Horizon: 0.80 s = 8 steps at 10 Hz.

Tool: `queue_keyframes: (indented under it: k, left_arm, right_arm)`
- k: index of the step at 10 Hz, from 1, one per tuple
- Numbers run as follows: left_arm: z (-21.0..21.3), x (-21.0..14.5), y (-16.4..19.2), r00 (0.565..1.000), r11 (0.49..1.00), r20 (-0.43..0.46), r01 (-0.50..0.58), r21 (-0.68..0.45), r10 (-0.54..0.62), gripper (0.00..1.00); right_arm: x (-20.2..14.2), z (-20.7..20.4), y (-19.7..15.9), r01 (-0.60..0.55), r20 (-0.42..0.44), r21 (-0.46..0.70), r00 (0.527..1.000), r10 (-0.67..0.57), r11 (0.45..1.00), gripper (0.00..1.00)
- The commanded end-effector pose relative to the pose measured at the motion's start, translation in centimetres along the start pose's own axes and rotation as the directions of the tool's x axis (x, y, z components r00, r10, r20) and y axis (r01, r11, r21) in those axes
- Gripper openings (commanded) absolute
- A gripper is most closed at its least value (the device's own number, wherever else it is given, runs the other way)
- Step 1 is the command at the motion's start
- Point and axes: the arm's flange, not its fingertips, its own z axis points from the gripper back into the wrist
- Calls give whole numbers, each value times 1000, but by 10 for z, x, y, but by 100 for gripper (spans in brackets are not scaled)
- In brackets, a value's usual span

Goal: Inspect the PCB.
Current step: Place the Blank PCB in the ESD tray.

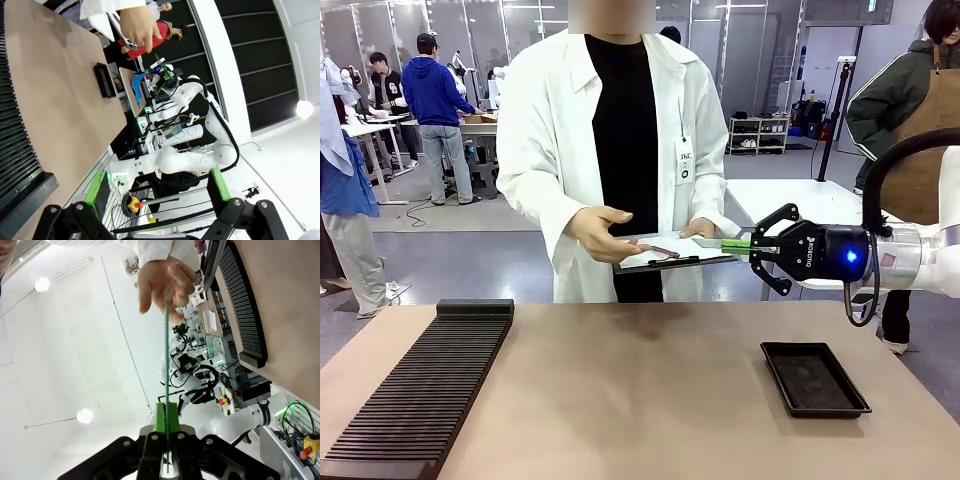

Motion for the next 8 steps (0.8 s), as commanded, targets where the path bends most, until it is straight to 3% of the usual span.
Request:
queue_keyframes:
  k: [1,4,8]
  left_arm:
    - [0,0,-1,1000,1000,-5,3,2,-3,100]
    - [0,0,-1,1000,1000,-5,3,2,-3,100]
    - [0,0,-1,1000,1000,-5,3,2,-3,100]
  right_arm:
    - [0,0,0,0,0,1,1000,0,1000,0]
    - [0,0,0,0,0,0,1000,0,1000,3]
    - [-7,40,23,-238,-122,-122,967,223,964,3]
